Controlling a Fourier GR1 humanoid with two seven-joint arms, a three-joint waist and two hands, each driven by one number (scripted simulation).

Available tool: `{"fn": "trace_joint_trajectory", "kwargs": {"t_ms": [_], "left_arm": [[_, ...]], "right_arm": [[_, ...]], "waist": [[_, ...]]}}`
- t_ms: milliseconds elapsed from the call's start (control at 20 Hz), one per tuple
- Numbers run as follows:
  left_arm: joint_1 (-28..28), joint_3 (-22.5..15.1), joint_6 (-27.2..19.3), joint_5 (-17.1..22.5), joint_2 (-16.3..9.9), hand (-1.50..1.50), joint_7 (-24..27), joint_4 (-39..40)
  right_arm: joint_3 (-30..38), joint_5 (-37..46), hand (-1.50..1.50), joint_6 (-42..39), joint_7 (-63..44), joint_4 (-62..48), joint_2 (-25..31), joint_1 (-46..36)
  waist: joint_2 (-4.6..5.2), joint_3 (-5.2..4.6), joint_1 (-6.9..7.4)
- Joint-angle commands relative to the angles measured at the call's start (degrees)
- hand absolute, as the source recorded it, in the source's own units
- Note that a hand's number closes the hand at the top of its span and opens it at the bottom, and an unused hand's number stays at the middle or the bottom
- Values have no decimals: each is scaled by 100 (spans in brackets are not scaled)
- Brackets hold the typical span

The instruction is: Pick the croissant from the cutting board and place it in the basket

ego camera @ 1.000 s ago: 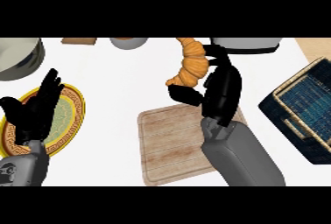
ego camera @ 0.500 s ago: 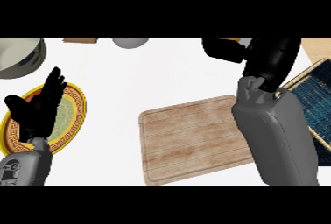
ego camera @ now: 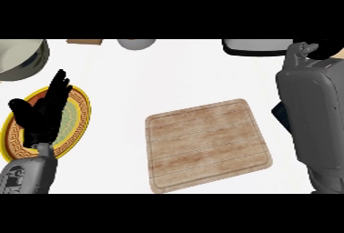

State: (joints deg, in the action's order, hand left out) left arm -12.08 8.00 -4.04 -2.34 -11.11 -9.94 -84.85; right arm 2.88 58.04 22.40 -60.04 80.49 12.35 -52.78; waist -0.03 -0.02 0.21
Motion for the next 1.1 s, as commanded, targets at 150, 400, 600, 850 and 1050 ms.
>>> {"fn": "trace_joint_trajectory", "kwargs": {"t_ms": [150,400,600,850,1050], "left_arm": [[160,-47,89,55,-35,0,-296,-459],[43,-13,48,-39,-1,0,20,-39],[120,85,214,38,-124,0,101,30],[77,-16,20,-9,79,0,-255,-159],[259,37,71,18,39,0,-117,-335]], "right_arm": [[565,-405,150,-522,307,-986,638,-133],[790,-720,150,-218,821,-1206,692,423],[952,-763,150,-137,1111,-1627,913,588],[1154,-1209,150,-427,1389,-1442,1125,797],[1610,-1804,150,-450,1734,-1744,1317,600]], "waist": [[4,3,46],[10,3,1],[16,3,4],[0,3,-12],[6,5,24]]}}
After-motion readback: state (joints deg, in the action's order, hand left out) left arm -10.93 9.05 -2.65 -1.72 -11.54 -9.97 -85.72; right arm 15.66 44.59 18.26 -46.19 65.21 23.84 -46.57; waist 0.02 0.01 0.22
